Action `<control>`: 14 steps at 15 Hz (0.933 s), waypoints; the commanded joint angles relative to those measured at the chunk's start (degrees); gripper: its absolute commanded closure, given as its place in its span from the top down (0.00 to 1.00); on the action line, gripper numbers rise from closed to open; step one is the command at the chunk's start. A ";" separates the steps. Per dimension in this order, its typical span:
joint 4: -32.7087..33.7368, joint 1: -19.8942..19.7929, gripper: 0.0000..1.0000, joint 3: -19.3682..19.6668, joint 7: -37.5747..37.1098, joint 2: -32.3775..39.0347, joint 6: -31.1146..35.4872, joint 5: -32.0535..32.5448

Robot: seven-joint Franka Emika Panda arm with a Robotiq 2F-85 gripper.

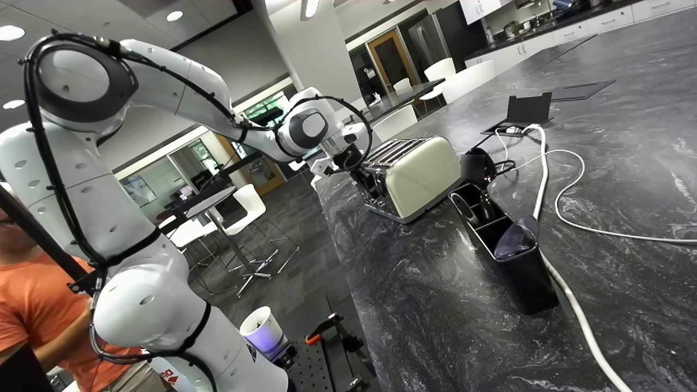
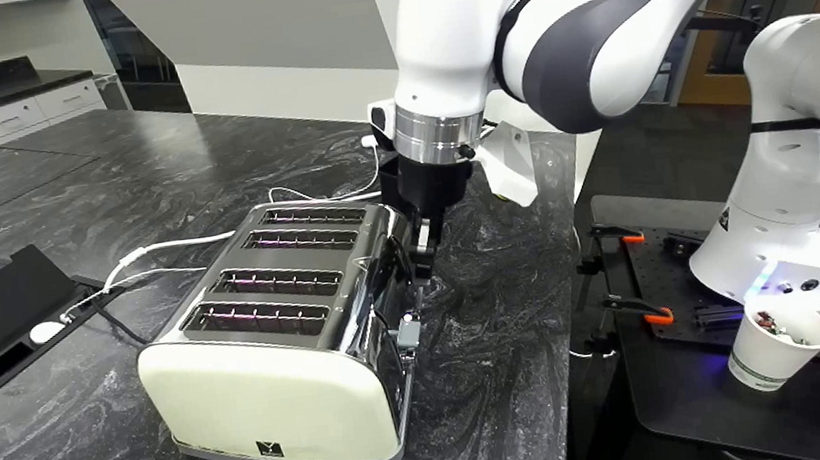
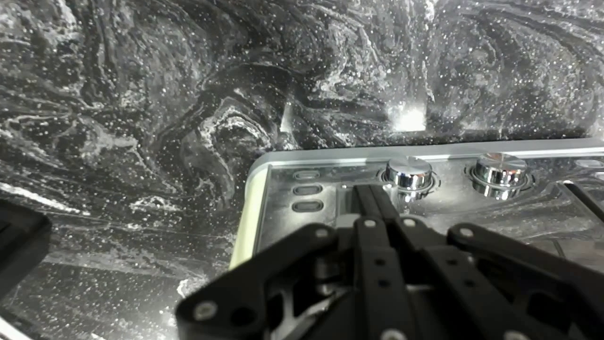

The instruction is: Push the right lever down

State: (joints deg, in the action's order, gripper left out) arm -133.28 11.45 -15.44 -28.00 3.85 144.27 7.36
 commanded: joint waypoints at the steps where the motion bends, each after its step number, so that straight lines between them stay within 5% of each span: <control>1: 0.55 1.15 0.00 2.32 0.21 2.89 3.49 3.82; 14: -2.54 2.43 0.00 4.42 -1.39 4.86 11.66 8.81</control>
State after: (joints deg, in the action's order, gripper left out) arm -135.60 13.83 -13.27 -28.29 5.26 149.50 12.99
